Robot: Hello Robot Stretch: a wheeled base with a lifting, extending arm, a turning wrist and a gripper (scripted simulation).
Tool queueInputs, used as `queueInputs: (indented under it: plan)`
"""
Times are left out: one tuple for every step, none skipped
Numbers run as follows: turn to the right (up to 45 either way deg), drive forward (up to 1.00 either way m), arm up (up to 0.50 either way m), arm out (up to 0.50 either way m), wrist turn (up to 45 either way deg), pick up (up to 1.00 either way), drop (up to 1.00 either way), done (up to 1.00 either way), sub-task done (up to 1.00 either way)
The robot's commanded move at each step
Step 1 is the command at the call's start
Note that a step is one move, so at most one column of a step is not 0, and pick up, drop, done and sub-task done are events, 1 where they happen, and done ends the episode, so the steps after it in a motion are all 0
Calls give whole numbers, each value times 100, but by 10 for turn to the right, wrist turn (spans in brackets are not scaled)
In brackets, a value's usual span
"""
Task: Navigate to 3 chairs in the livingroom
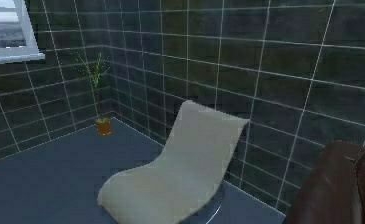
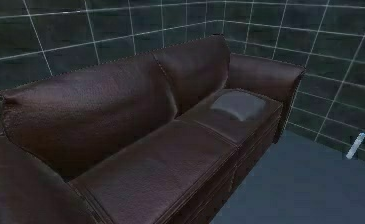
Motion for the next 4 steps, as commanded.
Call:
queueInputs:
  plan:
    - [450, 0, 0, 0, 0, 0, 0, 0, 0]
    - [450, 0, 0, 0, 0, 0, 0, 0, 0]
    - [450, 0, 0, 0, 0, 0, 0, 0, 0]
    - [0, 100, 0, 0, 0, 0, 0, 0, 0]
